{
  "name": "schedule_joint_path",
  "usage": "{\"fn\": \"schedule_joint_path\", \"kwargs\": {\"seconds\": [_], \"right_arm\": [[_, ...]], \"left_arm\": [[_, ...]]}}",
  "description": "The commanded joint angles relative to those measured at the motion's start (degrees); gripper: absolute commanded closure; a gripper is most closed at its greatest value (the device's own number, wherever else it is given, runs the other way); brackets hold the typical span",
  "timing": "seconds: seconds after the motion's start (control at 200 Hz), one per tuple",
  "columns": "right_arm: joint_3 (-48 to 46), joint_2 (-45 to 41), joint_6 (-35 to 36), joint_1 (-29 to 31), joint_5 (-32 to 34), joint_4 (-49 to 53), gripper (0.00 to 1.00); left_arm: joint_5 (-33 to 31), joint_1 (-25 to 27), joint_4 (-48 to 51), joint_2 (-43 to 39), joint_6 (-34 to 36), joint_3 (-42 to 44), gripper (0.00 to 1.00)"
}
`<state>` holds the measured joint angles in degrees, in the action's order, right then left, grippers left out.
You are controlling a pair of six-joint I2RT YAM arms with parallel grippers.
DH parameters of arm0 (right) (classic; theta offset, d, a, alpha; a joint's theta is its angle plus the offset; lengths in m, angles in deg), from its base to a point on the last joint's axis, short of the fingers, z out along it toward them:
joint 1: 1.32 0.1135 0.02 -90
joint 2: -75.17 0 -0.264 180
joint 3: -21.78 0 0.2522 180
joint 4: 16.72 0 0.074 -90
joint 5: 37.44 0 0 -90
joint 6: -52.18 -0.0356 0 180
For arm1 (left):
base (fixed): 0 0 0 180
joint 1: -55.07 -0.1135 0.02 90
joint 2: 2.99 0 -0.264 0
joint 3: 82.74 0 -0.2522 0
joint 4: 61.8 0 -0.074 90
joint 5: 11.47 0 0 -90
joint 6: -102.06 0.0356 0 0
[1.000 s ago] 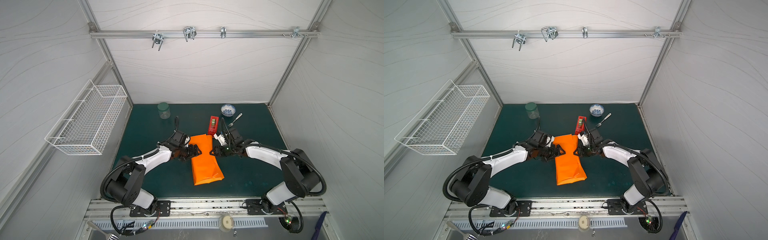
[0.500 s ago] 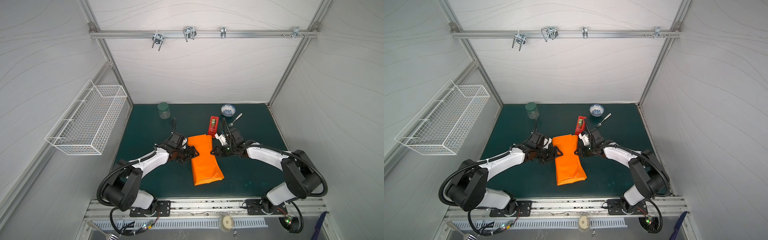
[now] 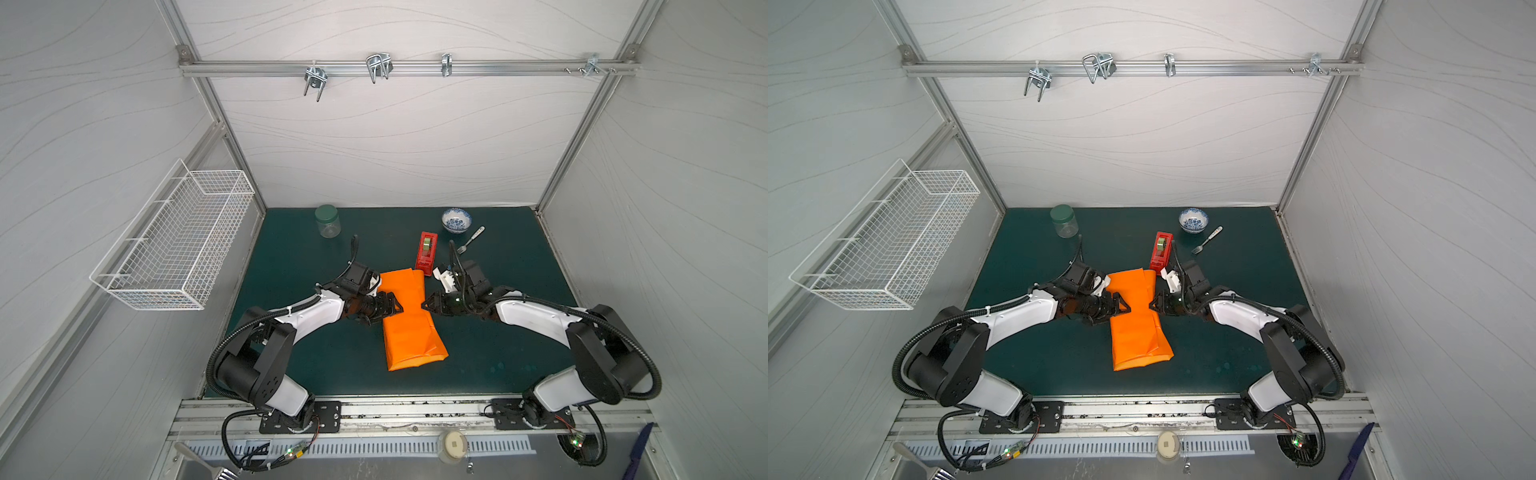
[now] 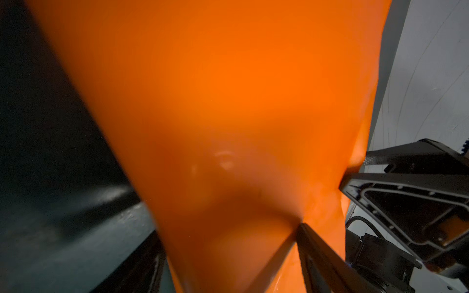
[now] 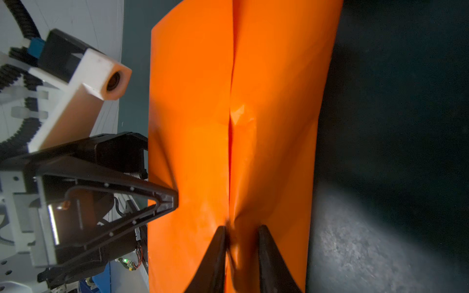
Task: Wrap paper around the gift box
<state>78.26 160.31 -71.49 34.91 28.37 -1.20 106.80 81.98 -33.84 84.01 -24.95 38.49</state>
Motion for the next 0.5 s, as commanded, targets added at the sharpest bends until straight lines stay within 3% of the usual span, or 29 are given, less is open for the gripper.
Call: {"fn": "schedule_joint_path", "kwargs": {"seconds": [0.0,0.295,0.38,0.49], "right_arm": [[-2.5,-1.0,-2.9,2.4,-1.7,5.1,0.74],[-1.7,-4.7,-1.9,0.5,0.4,6.1,0.48],[-0.2,-4.1,1.0,0.0,1.9,8.3,0.43],[1.0,-1.4,2.2,0.6,-1.1,6.2,0.40]], "left_arm": [[-4.6,-0.6,4.1,2.1,2.3,-0.8,0.20],[-8.2,-0.9,7.3,2.3,4.7,-2.4,0.22],[-8.1,-0.9,7.4,2.8,4.9,-2.3,0.22],[-7.7,-0.9,7.1,3.2,5.0,-2.4,0.22]]}}
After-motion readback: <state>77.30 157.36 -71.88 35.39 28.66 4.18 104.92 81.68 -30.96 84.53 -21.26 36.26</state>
